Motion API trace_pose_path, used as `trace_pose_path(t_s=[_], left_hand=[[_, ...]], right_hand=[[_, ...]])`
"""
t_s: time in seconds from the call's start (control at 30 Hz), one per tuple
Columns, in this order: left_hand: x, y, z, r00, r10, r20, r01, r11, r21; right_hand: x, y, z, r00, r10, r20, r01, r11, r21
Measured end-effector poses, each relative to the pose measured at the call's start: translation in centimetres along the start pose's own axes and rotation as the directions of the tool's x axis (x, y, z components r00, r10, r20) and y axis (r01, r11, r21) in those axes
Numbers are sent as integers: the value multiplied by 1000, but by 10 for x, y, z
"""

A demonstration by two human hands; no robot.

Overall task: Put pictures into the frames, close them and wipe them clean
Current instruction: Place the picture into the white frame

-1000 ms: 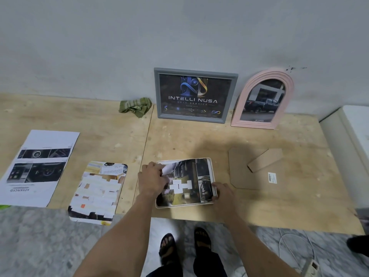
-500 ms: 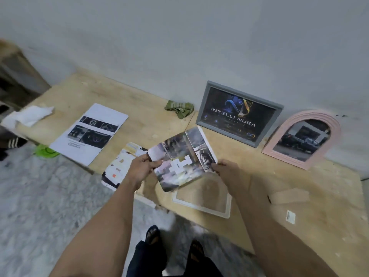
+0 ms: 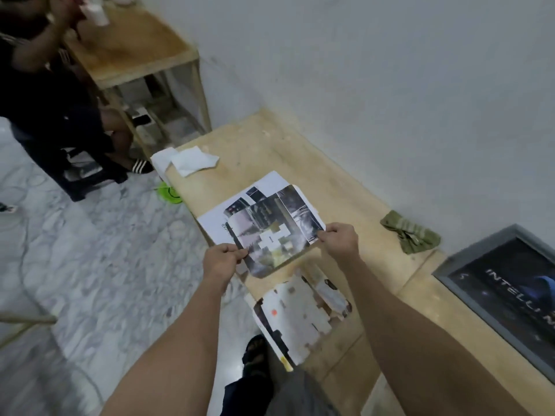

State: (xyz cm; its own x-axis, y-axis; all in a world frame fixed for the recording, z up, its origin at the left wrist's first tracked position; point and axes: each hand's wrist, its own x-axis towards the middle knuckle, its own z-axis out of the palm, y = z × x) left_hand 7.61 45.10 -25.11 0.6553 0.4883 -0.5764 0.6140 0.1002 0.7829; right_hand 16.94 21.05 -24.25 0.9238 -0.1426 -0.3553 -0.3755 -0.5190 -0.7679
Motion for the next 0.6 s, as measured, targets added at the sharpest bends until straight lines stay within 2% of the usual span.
trace_pose_path(t_s=[0.17,0.27,0.33,0.4,0.47,0.53,0.6], left_hand=[[73,3,-9,996,-59,-71,66,993,94],[93,3,-9,993,-81,-88,92,988,125],[101,5,-7,994,-68,-84,86,969,231],[96,11,-7,994,-36,-103,79,888,452],[87,17,-9,985,12,-175,98,792,603],[76,15,-11,974,42,-221,117,746,656],[64,2,-12,976,30,-216,123,741,660]], right_hand=[[66,-33,64,997,-56,53,68,962,-264],[83,-36,86,998,-13,65,33,950,-311],[89,-36,94,997,2,71,20,950,-313],[89,-31,94,997,32,74,-9,956,-292],[87,-28,91,997,46,60,-26,957,-290],[78,-24,82,999,16,51,1,945,-328],[62,-15,68,998,5,65,21,920,-392]])
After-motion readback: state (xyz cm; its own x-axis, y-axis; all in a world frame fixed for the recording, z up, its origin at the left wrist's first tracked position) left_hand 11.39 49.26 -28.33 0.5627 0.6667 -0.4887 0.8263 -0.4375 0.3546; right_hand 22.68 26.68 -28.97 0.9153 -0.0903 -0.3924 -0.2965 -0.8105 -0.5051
